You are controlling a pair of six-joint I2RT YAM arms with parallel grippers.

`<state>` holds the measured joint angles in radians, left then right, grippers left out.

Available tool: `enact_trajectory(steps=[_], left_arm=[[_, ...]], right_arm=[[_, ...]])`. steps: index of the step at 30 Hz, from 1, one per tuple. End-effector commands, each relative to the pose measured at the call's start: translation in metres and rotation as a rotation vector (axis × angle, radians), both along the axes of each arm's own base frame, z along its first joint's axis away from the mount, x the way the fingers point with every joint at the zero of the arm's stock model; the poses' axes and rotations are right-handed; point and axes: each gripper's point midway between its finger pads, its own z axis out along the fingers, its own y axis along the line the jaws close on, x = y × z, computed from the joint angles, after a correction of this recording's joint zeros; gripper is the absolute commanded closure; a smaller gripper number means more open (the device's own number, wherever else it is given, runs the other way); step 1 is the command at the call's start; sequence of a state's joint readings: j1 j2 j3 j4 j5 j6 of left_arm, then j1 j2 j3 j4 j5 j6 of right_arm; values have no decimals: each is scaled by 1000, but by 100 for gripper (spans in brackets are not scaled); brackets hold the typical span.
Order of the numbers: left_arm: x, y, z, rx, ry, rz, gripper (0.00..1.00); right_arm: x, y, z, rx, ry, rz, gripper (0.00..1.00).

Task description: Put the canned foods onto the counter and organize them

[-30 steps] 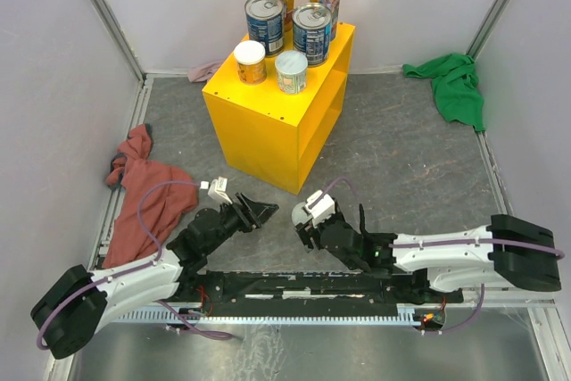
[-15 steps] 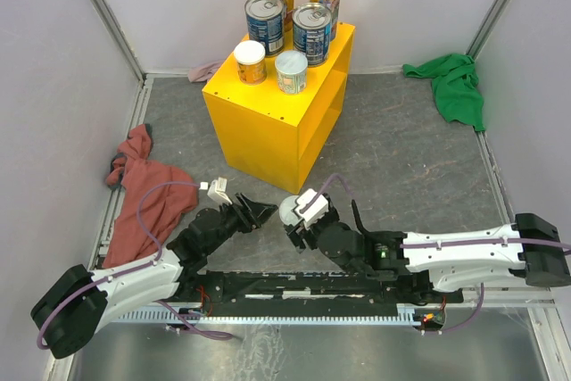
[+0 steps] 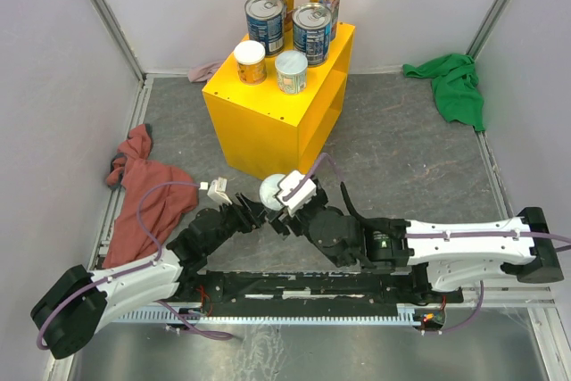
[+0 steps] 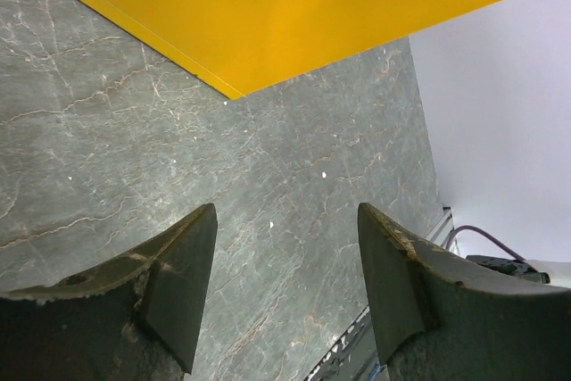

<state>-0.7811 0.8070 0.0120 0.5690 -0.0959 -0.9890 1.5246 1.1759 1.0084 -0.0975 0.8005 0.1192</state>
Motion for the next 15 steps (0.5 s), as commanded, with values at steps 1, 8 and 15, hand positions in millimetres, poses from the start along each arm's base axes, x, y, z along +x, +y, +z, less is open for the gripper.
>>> enact_trajectory(steps=[1,8,15], left_arm=[[-3,4,-6,-28,23,15,29],[-4,2,-2,-38,18,5,29],[-5,1,-1,-42,18,0,29]], right_arm=[[7,8,76,121,-74,-39,94],[13,21,123,115,-126,-53,94],[30,27,154,124,-152,-68,95]])
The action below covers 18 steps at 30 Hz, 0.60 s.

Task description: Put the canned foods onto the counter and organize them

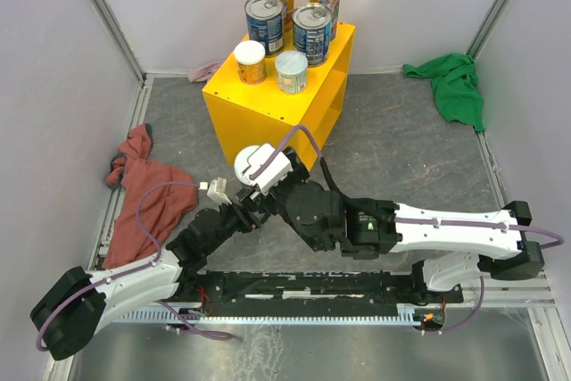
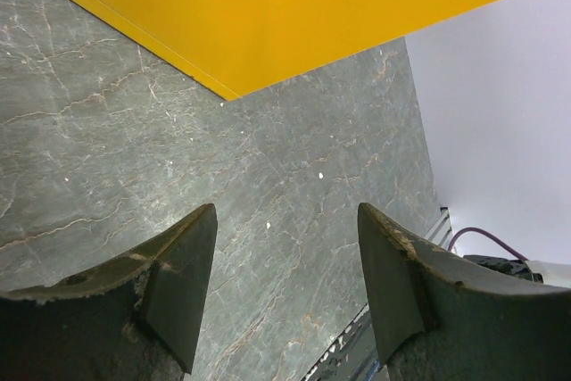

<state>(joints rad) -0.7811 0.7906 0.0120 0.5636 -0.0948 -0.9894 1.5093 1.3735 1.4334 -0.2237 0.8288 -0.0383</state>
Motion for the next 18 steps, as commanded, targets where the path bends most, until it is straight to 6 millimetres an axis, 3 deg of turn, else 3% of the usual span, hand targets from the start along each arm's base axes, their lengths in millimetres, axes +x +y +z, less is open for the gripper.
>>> enact_trajectory(steps=[1,9,18], left_arm=[[-4,1,-3,-36,23,0,29],[-5,-1,-3,-40,23,-7,29],[-6,-1,-7,-40,32,-10,29]], right_arm=[[17,-9,67,154,-44,-40,95],[45,-11,93,197,-51,-62,96],[82,-7,103,223,-39,-92,98]])
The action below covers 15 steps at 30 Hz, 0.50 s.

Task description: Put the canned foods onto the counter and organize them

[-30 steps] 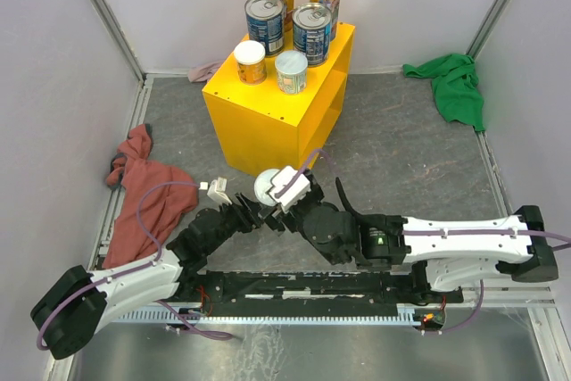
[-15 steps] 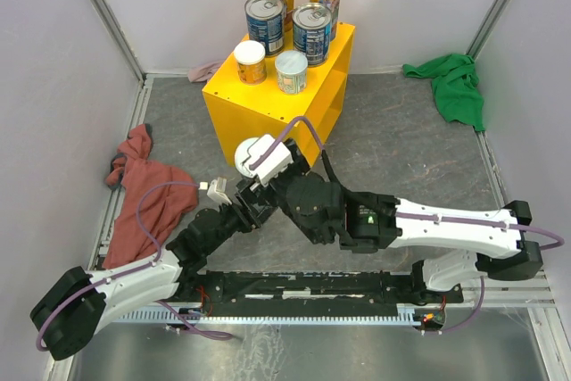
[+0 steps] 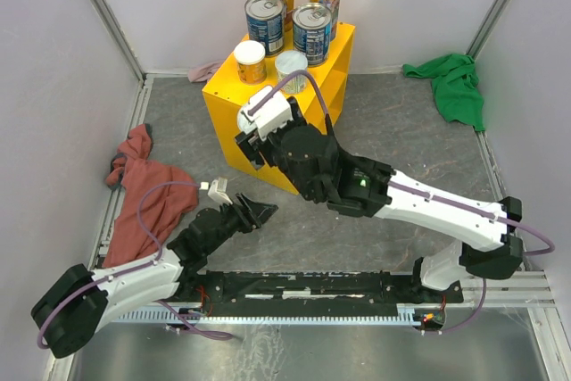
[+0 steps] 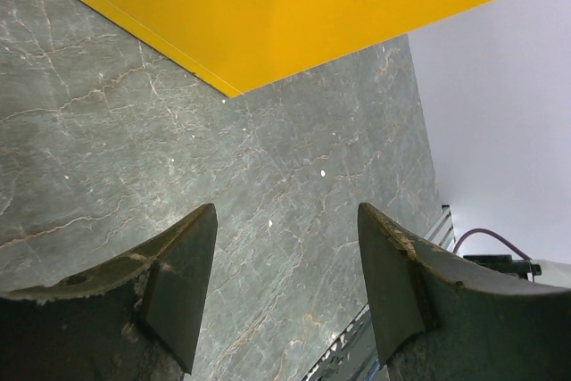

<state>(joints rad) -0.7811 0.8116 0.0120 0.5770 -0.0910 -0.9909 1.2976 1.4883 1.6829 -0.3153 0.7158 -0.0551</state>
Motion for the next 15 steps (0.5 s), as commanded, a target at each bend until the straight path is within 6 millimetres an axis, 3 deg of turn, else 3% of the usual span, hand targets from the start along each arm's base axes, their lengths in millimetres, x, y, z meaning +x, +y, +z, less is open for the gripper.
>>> enact_trajectory(steps=[1,15], left_arm=[[-6,-1,-5,-44,25,-8,29],[-7,-4,-5,-48,27,-26,29]], right_arm=[[13,-2,63,192,-47,1,98],[59,-1,88,256,-31,-37,99]])
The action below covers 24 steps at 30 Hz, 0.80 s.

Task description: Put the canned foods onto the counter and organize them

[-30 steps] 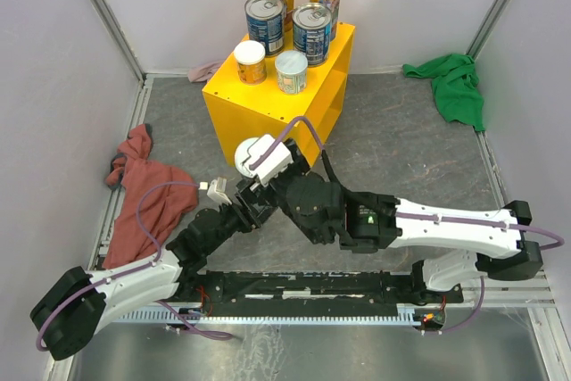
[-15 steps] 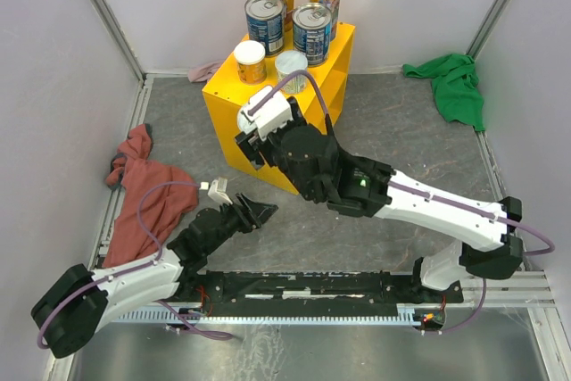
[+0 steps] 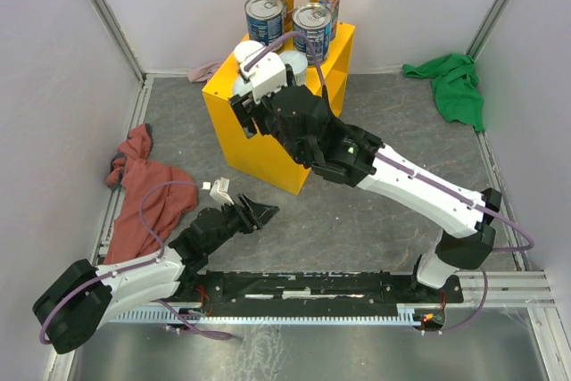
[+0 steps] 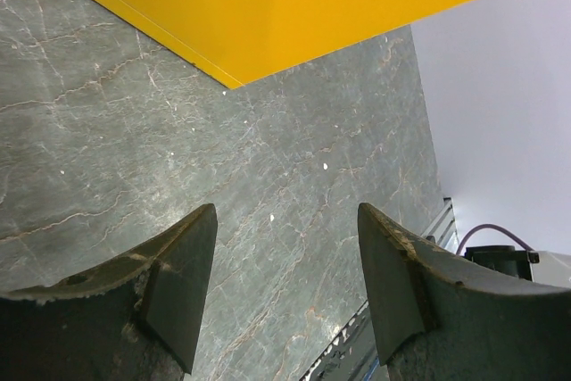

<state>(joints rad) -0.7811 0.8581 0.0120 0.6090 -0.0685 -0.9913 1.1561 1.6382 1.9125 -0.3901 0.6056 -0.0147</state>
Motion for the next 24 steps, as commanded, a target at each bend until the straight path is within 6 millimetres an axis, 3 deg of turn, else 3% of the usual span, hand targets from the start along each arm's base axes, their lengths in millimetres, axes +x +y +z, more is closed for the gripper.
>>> enact_trajectory(steps=[1,24], left_arm=[[-5,0,0,-53,14,-5,29],[-7,-1,0,-53,12,-16,29]], right_arm=[[8,-12,72,214,-62,-9,99],[75,-10,60,245,33,-58,99]])
